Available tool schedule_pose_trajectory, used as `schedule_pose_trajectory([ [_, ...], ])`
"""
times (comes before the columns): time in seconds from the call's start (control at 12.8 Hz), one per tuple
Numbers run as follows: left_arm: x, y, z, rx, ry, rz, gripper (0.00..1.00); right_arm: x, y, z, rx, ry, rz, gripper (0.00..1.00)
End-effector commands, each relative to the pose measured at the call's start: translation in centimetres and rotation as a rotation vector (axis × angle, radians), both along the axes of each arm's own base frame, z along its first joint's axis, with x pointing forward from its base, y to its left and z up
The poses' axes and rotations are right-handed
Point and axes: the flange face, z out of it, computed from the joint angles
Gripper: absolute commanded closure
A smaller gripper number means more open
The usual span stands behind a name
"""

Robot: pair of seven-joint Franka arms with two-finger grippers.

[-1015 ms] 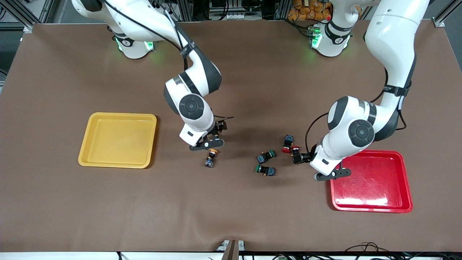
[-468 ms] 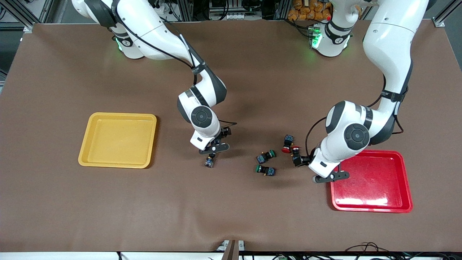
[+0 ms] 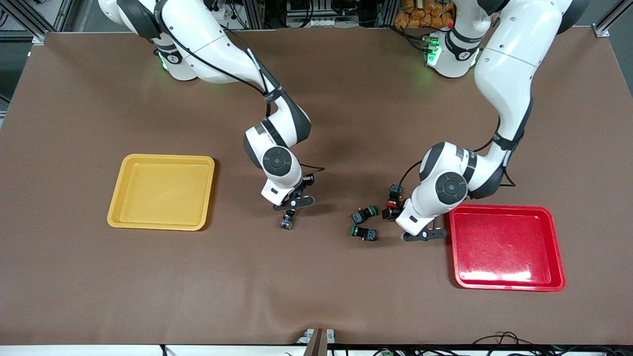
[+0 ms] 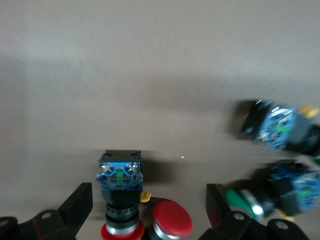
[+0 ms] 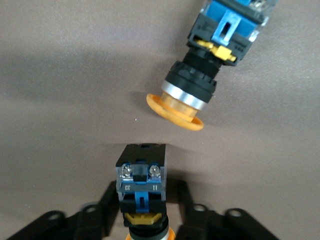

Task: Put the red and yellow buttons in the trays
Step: 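Bring the right gripper to the yellow tray while the left gripper reaches red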

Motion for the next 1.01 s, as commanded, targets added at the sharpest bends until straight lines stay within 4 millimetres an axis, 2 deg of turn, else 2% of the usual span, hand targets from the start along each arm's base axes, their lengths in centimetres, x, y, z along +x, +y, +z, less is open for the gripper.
schedule_pose_trajectory([
  [0.0,-1.2,1.2,-1.4,0.016,-0.032,-0.015,0.00,-0.4,0.1,1.0,0.015,0.040,-0.010,1.00],
  [0.16,-1.0,2.0,-1.9,0.042,-0.045,-0.033,0.00,-0.2,-0.5,4.3,0.003,0.079,-0.011,1.00],
  [0.31,-0.9,2.3,-2.3,0.045,-0.044,-0.028,0.00,0.8,-3.2,11.5,0.011,0.108,-0.026,1.00],
  [0.39,-0.8,2.3,-2.3,0.043,-0.048,-0.028,0.12,1.0,-4.6,15.2,0.016,0.121,-0.036,1.00],
  [0.47,-0.9,2.3,-2.4,0.043,-0.046,-0.028,0.28,0.8,-6.0,18.8,0.017,0.130,-0.043,1.00],
  [0.55,-0.9,2.2,-2.6,0.042,-0.046,-0.029,0.52,0.6,-7.4,22.0,0.013,0.129,-0.047,1.00],
  [0.62,-0.8,2.1,-2.5,0.038,-0.057,-0.027,0.78,0.9,-9.7,24.5,0.011,0.136,-0.061,1.00],
  [0.7,-0.8,2.1,-2.5,0.036,-0.056,-0.021,0.98,1.4,-12.2,26.5,0.005,0.131,-0.075,1.00],
  [0.78,-0.7,2.1,-2.1,0.036,-0.061,-0.002,1.00,2.1,-14.9,27.8,-0.006,0.127,-0.071,1.00],
  [0.86,-0.4,2.2,-1.1,0.034,-0.071,0.003,1.00,2.8,-17.6,28.3,-0.026,0.127,-0.062,1.00],
  [0.94,0.0,2.2,0.5,0.032,-0.091,0.005,1.00,3.9,-21.1,28.7,-0.033,0.127,-0.073,1.00],
])
